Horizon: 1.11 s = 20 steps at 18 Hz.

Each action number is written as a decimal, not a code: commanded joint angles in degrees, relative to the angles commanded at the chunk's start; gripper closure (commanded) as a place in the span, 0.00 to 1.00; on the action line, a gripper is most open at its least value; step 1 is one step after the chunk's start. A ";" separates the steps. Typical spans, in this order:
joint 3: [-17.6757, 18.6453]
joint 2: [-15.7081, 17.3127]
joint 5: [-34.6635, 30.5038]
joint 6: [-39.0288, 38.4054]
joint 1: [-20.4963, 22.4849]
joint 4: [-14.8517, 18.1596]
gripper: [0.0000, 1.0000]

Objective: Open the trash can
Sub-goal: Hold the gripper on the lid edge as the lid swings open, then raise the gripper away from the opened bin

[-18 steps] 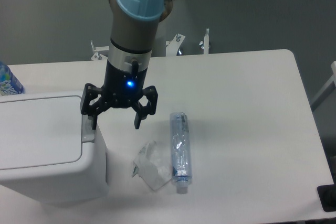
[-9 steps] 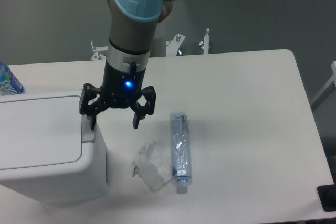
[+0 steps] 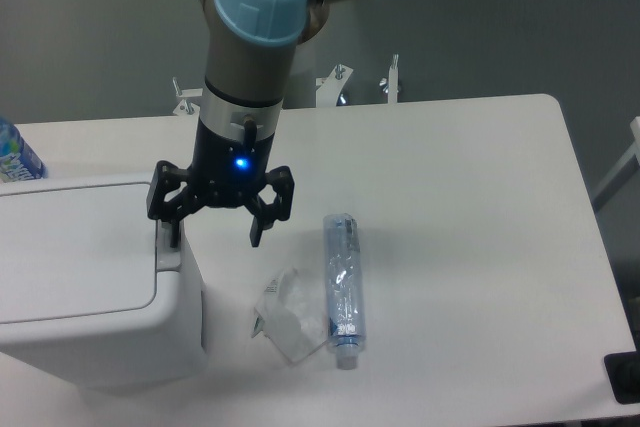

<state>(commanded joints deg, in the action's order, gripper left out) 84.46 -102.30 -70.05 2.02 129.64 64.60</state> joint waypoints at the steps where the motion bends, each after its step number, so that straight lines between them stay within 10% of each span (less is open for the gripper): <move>1: 0.00 -0.09 0.00 0.00 0.00 -0.09 0.00; 20: -4.47 -0.35 -0.87 0.87 0.00 -0.17 0.00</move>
<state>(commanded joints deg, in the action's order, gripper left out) 79.99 -102.66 -70.92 2.90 129.64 64.42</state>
